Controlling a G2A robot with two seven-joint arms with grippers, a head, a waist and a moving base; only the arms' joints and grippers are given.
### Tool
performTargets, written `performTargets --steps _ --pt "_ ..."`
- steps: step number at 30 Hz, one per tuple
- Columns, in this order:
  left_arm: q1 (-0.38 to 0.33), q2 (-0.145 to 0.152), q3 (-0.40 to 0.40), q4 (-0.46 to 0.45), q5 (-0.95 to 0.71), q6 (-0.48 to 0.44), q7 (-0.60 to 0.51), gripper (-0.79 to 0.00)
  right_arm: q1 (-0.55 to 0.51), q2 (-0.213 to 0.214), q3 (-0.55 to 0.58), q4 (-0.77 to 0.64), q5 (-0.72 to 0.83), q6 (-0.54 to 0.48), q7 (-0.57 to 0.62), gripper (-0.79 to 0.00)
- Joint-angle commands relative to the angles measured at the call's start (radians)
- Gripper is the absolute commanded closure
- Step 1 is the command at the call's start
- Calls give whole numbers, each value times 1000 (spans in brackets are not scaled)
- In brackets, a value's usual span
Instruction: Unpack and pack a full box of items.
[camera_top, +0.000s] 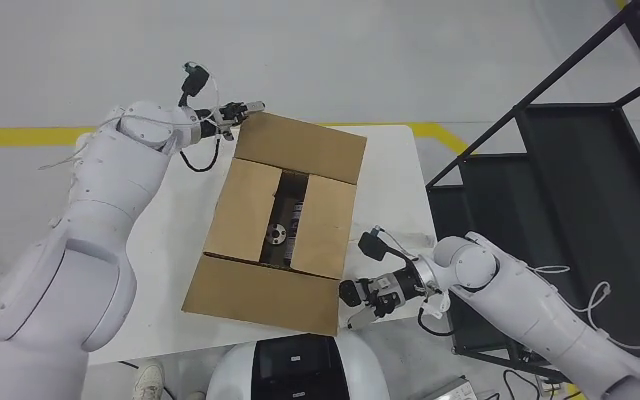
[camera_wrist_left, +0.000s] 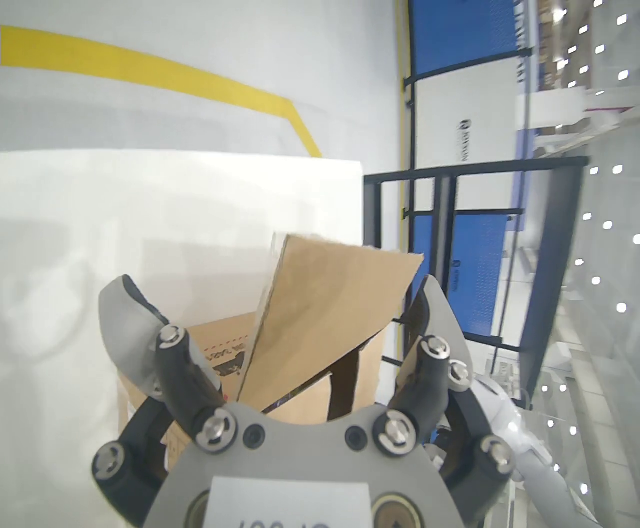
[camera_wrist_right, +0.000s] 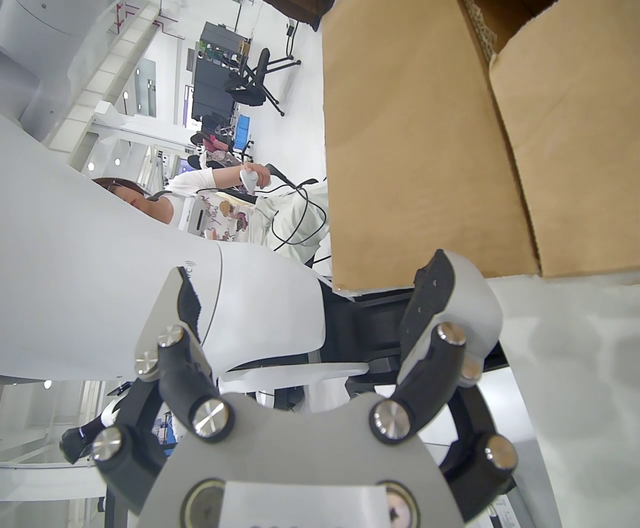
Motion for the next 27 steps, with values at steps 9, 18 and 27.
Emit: performTargets --steps 9,18,27 --pt "89 110 -205 46 -326 -217 -314 -785 -26 -7 2 -59 -39 37 -63 -785" --pt "89 110 -205 46 -326 -217 -314 -785 -31 -40 -68 -90 -167 220 -199 -785" --pt "89 110 -205 46 -326 -217 -314 -785 -17 -77 -144 -71 -305 352 -296 -785"
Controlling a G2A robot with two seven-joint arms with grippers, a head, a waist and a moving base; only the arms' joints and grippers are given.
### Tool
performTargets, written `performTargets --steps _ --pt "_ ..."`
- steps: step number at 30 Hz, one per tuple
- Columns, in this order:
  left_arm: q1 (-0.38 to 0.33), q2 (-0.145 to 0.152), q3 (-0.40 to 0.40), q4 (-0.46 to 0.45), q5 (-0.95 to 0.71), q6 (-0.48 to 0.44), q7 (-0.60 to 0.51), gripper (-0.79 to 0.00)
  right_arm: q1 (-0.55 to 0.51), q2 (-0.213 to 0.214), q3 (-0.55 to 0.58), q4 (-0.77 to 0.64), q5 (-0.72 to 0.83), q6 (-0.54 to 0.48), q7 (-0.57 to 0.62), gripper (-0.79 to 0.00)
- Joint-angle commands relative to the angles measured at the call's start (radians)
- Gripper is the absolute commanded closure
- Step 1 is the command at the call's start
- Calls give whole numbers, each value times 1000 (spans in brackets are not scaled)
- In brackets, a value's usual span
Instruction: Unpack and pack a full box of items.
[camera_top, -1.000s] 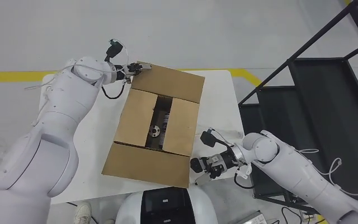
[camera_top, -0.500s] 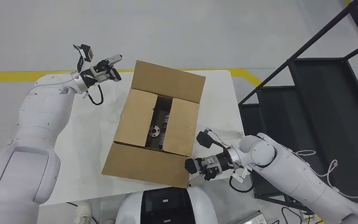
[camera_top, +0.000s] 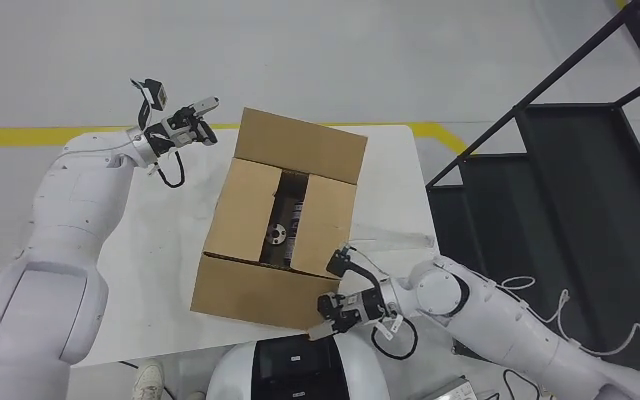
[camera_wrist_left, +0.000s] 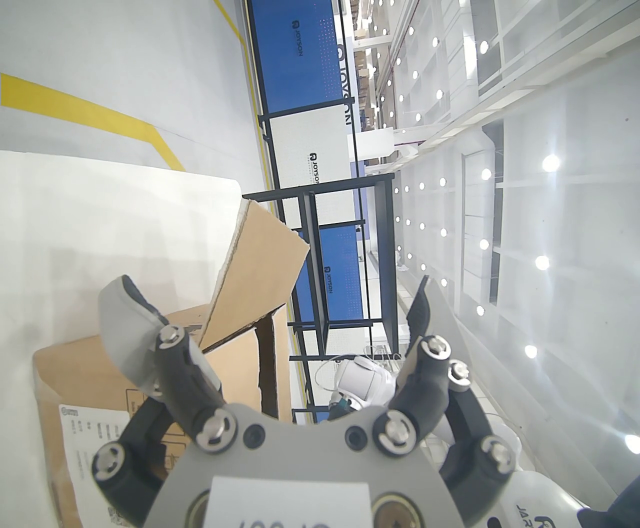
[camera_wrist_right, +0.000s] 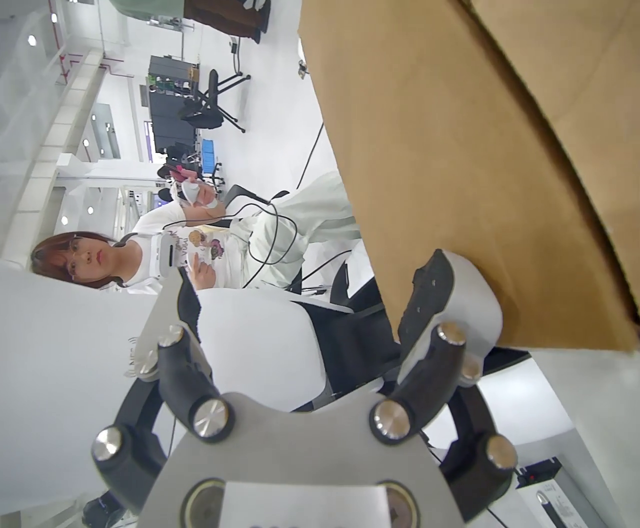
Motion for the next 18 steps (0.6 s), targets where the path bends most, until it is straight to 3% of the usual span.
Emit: performTargets --steps 1,14,18 --pt "0 0 0 0 0 0 0 -785 5 -8 -7 5 -27 32 -44 -785" --pt "0 0 0 0 0 0 0 -785 -32 -10 81 20 -82 117 -213 -785" --pt "0 0 0 0 0 0 0 -785 -70 2 119 -15 -68 85 -187 -785"
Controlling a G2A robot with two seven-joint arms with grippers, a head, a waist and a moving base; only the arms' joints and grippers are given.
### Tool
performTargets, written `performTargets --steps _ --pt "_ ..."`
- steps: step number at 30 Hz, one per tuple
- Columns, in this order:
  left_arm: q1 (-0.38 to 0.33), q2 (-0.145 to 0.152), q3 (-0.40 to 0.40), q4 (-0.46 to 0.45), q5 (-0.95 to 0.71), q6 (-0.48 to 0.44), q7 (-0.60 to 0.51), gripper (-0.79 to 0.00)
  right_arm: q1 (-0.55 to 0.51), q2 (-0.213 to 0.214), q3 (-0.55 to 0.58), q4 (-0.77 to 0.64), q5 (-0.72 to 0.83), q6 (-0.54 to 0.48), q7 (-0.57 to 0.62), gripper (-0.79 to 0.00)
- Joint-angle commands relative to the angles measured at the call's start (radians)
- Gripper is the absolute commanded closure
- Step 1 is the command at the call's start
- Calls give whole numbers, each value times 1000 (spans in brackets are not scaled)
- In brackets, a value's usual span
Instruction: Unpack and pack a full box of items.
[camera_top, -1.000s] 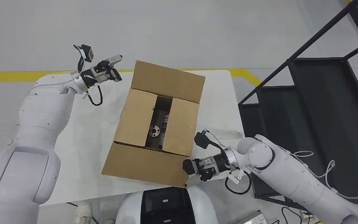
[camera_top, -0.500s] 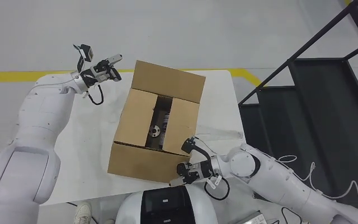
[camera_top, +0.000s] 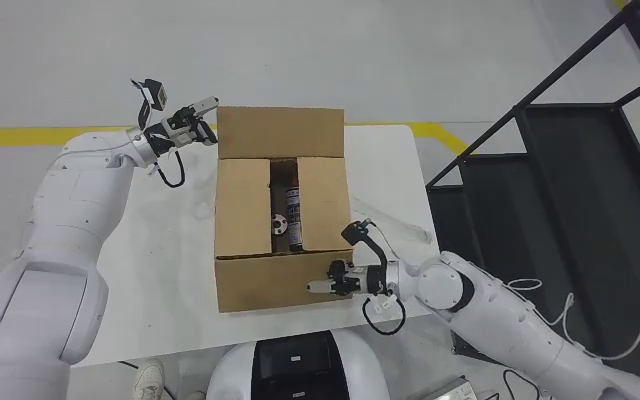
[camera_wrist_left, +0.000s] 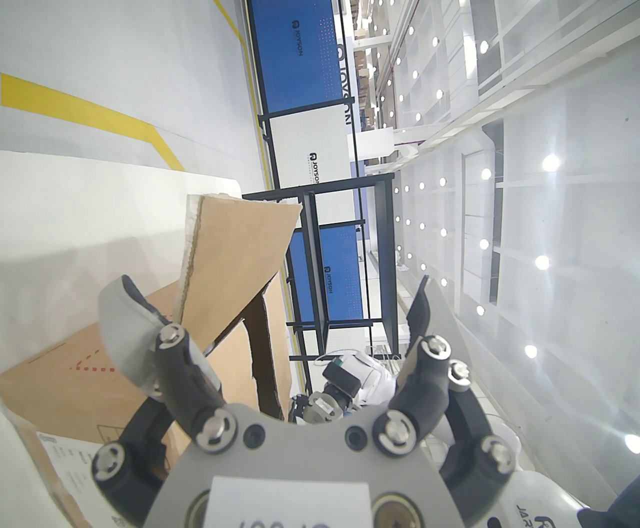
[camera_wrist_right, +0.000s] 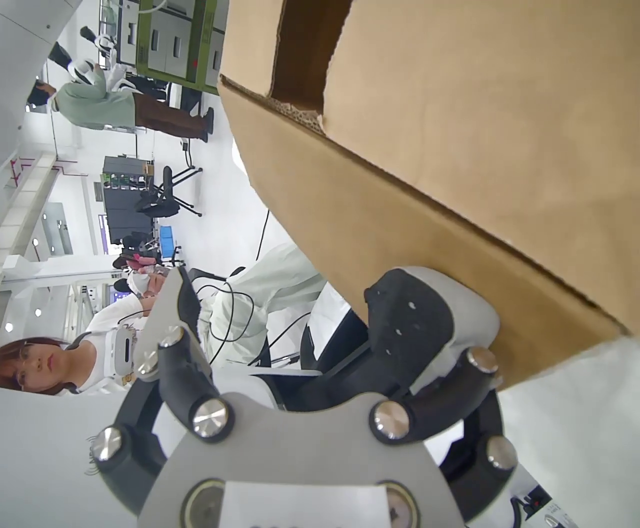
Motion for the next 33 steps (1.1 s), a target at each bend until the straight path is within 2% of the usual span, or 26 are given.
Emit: performTargets --steps 1,3,6,9,11,18,23,27,30,32,33 --pt "0 0 0 0 0 0 0 -785 -24 8 17 -27 29 -49 47 -785" --pt "0 0 0 0 0 0 0 -785 -46 16 40 -52 76 -102 101 -785" --pt "0 0 0 0 0 0 0 -785 -70 26 83 -91 142 -128 129 -785" --pt "0 0 0 0 0 0 0 -785 -67 27 127 -126 189 -71 92 -785" --pt "20 6 -7 -24 3 6 40 -785 -54 24 137 -147 206 -10 68 -785" --pt "81 63 -66 -56 -10 1 49 -785 104 -19 95 -139 292 161 25 -785" --pt "132 108 -100 -92 6 19 -9 -785 234 -63 20 -61 290 246 -19 -785" --pt "165 140 -100 -169 74 50 -114 -785 328 -105 -60 8 270 309 -46 -785" --pt "197 164 -112 -270 90 81 -178 -785 336 -108 -67 13 268 313 -46 -785" --pt "237 181 -118 -390 86 115 -212 -785 336 -108 -67 13 268 313 -46 -785" --pt "237 181 -118 -390 86 115 -212 -785 336 -108 -67 13 268 313 -46 -785"
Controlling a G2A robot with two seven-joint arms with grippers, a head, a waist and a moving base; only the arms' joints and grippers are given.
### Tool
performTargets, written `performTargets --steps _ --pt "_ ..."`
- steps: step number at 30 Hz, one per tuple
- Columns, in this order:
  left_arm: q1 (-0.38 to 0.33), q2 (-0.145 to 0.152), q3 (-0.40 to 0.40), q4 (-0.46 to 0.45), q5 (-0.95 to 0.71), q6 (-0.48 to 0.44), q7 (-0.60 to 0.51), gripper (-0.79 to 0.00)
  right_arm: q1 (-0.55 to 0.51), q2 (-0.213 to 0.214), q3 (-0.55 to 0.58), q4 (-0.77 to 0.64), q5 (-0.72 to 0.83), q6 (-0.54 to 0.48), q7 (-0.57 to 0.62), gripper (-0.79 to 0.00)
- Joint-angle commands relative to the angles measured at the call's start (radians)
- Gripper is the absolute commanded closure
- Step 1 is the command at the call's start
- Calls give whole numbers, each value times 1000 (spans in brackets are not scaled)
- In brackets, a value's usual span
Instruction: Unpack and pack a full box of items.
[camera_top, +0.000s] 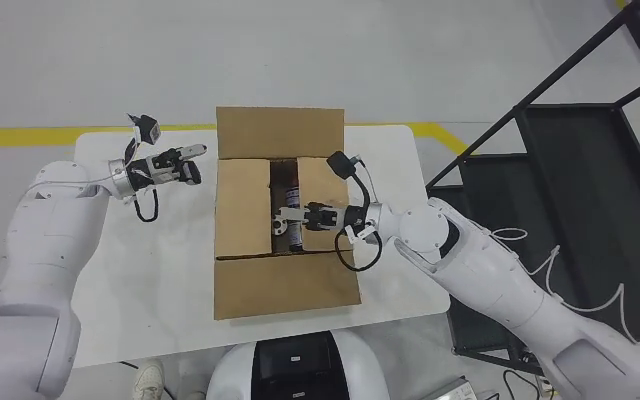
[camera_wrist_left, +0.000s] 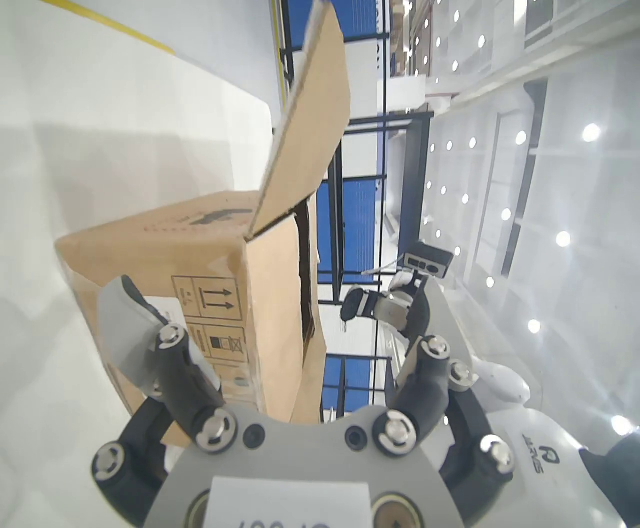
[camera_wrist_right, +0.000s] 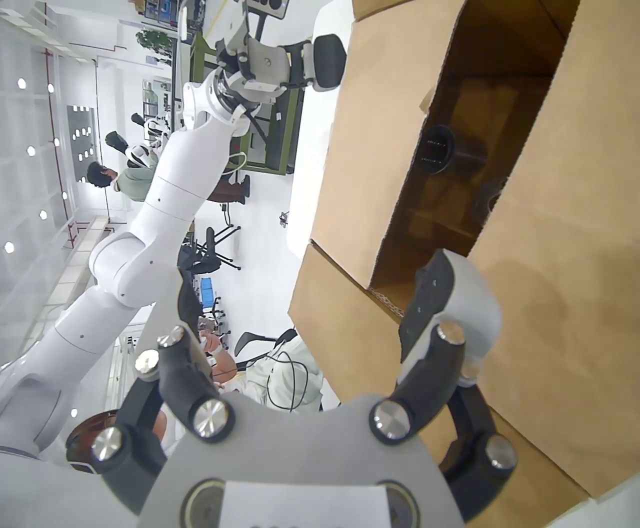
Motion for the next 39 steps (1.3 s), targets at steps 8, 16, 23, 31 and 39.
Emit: performTargets --steps 8,16,23,31,39 --pt "9 3 -1 -31 -4 7 -5 -785 0 0 0 0 0 0 0 -785" --pt "32 9 -19 -65 -17 21 34 -785 7 -8 -5 22 46 7 43 -785" --pt "89 46 -90 -173 -88 62 -60 -785 148 -77 -114 132 96 96 110 -785" --pt "186 103 -143 -385 -81 104 -102 -785 286 -190 -264 335 143 118 132 -785" --pt "195 124 -152 -398 -75 71 -69 -785 351 -280 -342 437 173 71 169 -785"
